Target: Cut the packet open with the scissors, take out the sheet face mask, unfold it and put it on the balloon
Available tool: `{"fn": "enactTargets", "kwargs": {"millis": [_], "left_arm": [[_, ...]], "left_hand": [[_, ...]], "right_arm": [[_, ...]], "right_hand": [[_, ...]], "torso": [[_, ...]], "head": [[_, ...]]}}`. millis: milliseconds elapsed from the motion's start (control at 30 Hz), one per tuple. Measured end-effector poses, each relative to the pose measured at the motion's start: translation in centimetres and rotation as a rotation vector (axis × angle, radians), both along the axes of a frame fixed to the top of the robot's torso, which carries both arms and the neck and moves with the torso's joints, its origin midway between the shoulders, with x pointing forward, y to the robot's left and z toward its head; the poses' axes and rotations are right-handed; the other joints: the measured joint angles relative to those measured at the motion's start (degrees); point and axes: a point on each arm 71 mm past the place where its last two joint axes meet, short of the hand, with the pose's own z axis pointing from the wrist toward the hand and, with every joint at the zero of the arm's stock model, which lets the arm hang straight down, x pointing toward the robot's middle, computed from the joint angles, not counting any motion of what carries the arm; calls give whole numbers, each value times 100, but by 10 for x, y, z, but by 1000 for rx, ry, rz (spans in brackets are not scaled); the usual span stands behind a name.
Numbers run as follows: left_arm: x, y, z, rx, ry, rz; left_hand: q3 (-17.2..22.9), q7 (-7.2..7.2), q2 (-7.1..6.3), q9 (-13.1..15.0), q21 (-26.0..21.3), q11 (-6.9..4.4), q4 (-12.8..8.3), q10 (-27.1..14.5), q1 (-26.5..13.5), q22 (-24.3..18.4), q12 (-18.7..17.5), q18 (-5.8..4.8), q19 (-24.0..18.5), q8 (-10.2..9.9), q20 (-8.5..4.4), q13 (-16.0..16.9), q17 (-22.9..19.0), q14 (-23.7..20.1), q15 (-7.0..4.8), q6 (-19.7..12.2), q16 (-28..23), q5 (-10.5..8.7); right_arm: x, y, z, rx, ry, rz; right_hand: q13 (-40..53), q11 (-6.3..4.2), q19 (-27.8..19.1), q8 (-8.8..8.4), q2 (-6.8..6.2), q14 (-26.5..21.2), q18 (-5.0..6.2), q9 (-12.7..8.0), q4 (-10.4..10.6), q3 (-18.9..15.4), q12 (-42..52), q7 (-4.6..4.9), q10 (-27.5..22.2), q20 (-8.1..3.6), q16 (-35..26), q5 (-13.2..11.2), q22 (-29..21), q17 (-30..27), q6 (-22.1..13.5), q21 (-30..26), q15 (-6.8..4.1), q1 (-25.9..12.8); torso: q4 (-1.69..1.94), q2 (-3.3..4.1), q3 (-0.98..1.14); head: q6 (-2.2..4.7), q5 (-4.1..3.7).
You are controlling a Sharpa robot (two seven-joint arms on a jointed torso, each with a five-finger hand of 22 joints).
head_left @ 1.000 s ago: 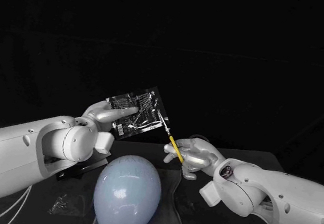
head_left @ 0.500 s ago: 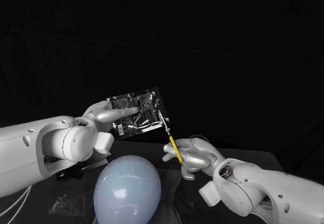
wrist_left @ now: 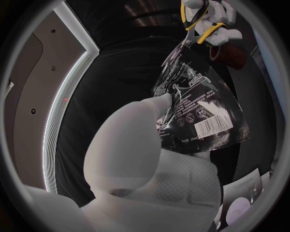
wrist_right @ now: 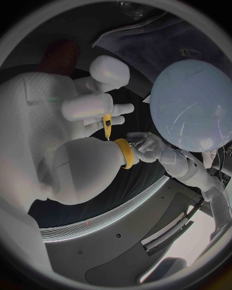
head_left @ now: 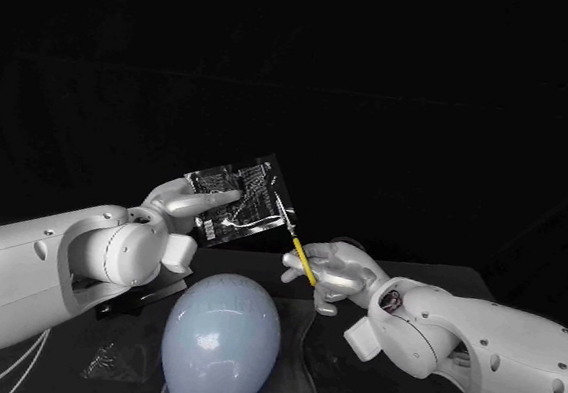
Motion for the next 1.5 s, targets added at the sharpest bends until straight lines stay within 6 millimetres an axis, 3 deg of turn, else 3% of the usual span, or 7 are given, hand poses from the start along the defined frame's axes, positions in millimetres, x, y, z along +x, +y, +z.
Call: {"fn": "enactTargets", "kwargs": {"millis": [433, 700, 1000, 1133, 1267, 1433, 1500], "left_arm": [[-1, 0, 1, 0, -2, -4], [-1, 0, 1, -1, -3, -4], [-2, 0, 1, -2, -5, -5], [-2, 0, 1, -2, -6, -5], [-2, -1, 1, -3, -6, -6], [-2, -1, 2, -3, -7, -6], [-2, 0, 2, -3, -7, -6]], "left_hand": [[-1, -2, 0, 0, 0, 0, 1, 0, 0, 0, 0, -6, 0, -1, 0, 0, -2, 0, 0, -3, 0, 22], [-1, 12, -1, 0, 0, 0, 1, 0, 0, 0, 0, -7, 0, -8, 0, 0, 3, 0, 0, 11, 0, 22], [-1, 13, -1, 1, 0, 0, 1, 0, 0, 0, 0, -10, 0, -20, 0, 0, 3, 0, 0, 12, 0, 22], [-1, 13, -1, 1, 0, 0, 1, 0, -1, 0, 0, -11, 0, 0, 0, 0, 3, 0, 0, 12, 0, 22], [-1, 13, -2, 2, 0, 0, 1, 0, -1, 0, 0, -11, 0, 0, 0, 0, 3, 0, 0, 12, 0, 22], [-2, 12, -9, 2, 0, 0, 1, 0, -8, 0, 0, -12, 0, 0, 0, 0, 2, 0, 0, 11, 0, 22], [-1, 12, -9, 2, 0, 0, 1, 0, -8, 0, 0, -12, 0, 0, 0, 0, 2, 0, 0, 11, 0, 13]], "right_arm": [[1, 6, 1, 23, -6, -3], [2, 8, 2, 41, -13, -12], [3, 9, 3, 58, -18, -26], [3, 9, 3, 63, -19, -32], [4, 9, 3, 66, -22, -38], [4, 9, 3, 69, -24, -42], [4, 9, 3, 69, -25, -43]], "right_hand": [[-78, 0, 0, 55, 12, 0, 0, -10, -16, 16, 0, -10, 0, 0, -20, 0, -1, -38, 10, 0, 0, 11], [-189, -69, 42, 182, 154, -1, -1, -44, -49, -18, 105, 22, 207, -42, -21, 0, -5, 8, 168, 141, -1, 149], [-223, -127, 231, 450, 444, 5, -35, -111, -174, -256, 469, 63, 677, -190, 72, 0, -2, 171, 578, 439, -203, 332], [-140, -96, 311, 555, 566, 2, -36, -128, -228, -311, 658, -26, 811, -270, 91, 0, -1, 250, 787, 555, -289, 437], [11, -55, 395, 696, 775, 2, -37, -126, -279, -324, 896, -156, 1003, -354, 127, 0, 0, 306, 1062, 670, -393, 529], [276, -242, 492, 862, 911, -2, -39, -46, -349, -317, 1207, -314, 1330, -451, 136, 0, 0, 349, 1332, 781, -523, 557], [453, -271, 507, 940, 938, 0, -40, 9, -377, -330, 1366, -389, 1405, -511, 137, 0, 0, 350, 1414, 802, -578, 574]], "torso": [[0, 1, 1], [-2, 1, 0], [-1, 2, -1], [1, 2, -4], [1, 2, -5], [2, 3, -5], [3, 3, -5]], "head": [[38, -35], [57, -56], [60, -69], [60, -69], [55, -66], [50, -65], [46, -65]]}}
